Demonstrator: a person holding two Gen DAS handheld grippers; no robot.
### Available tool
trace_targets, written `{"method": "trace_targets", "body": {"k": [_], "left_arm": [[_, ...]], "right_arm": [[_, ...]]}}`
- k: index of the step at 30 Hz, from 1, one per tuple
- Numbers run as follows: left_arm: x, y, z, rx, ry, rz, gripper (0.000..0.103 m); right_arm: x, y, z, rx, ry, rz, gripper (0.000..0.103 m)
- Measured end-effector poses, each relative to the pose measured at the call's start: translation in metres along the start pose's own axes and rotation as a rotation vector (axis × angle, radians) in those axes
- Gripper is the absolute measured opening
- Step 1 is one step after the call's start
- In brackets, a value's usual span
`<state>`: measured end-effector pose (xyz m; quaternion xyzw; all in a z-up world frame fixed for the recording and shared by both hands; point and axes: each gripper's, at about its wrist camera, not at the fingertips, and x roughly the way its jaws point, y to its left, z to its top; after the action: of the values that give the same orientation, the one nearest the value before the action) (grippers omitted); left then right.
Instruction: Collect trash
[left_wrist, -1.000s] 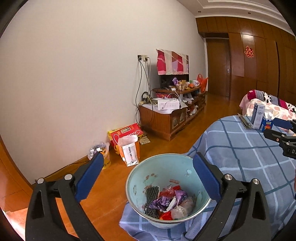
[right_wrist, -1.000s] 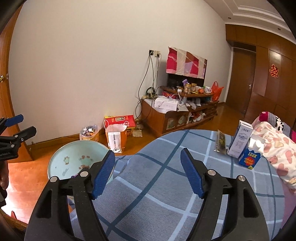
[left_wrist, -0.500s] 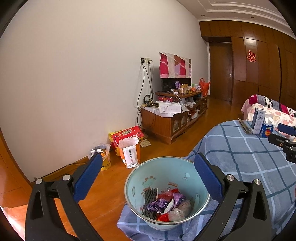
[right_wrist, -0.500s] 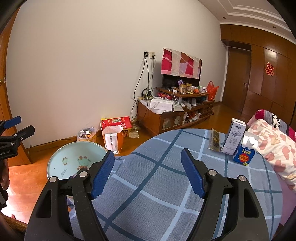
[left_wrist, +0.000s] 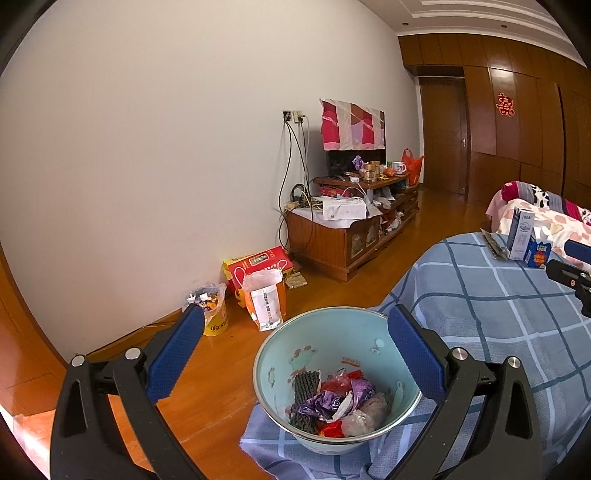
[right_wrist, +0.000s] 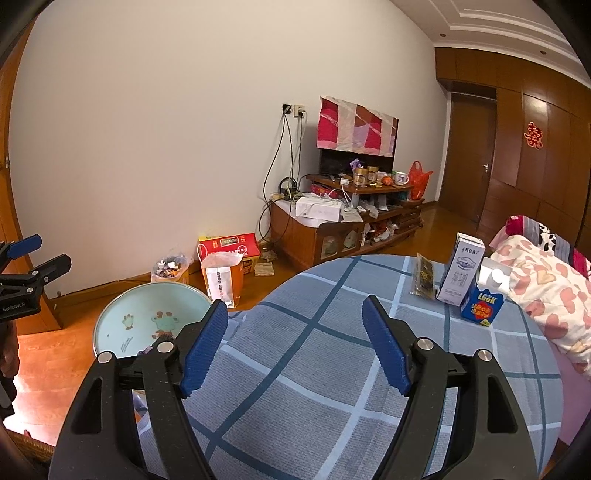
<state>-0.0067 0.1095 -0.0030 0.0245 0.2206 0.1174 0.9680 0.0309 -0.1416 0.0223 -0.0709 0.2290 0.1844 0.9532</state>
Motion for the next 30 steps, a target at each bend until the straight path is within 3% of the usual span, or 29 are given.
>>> {"method": "trace_targets", "body": {"k": [18,30], "left_arm": [[0.006,-0.005,0.0,0.037,0.029,0.026,0.097],[0.005,-0.015,-0.003,0.076,0.036,-0.009,0.097]], "right_arm": [[0.0,0.001,0.0,0.001,0.004,0.002,0.075],[0.0,0.002,-0.001,-0.001,0.003,0.002,0.077]]}}
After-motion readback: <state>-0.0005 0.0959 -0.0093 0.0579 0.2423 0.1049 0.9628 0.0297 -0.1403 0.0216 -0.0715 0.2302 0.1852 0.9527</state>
